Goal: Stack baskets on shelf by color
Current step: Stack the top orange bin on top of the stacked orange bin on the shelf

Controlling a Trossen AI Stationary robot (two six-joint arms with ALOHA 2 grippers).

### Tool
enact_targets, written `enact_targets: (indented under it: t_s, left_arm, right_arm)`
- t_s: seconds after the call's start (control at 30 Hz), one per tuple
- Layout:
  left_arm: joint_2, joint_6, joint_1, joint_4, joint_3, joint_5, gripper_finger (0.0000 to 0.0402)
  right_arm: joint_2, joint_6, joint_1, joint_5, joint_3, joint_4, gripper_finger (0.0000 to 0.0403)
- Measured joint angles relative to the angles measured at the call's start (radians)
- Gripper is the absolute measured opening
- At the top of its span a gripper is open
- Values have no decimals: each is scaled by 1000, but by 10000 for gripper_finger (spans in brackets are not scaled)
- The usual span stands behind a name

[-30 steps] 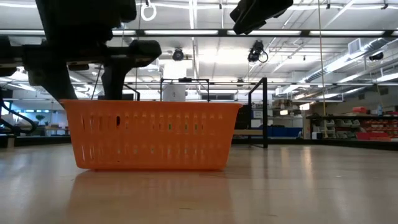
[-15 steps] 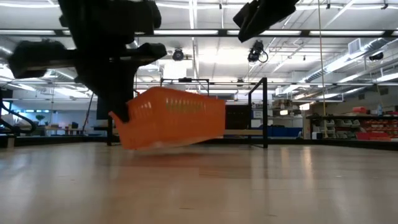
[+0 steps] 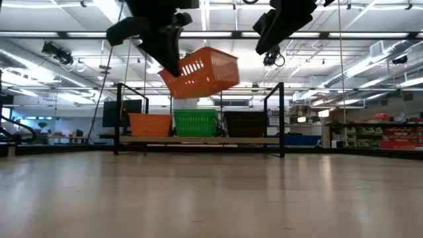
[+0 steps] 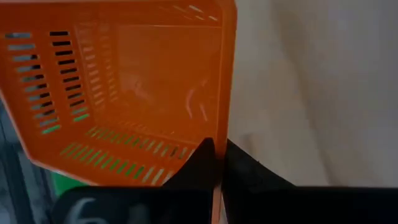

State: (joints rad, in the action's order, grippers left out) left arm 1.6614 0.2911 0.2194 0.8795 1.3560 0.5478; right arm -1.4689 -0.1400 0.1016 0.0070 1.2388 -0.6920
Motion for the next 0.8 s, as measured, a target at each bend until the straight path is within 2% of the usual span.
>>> enact_targets:
  t_s: [0.3,0.47,0.8]
  left_arm:
    - [-138,-104,-317,40,-1,-24,12]
    - [-158,-150,-493,71,-1,-134,12]
    - [-156,-219,-666,99,-1,-206,12]
  right_arm:
    - [0,-2,10,0,0,19,121]
    - [0,-9,6,0,0,27,121]
    - [0,-10,7,0,0,34,121]
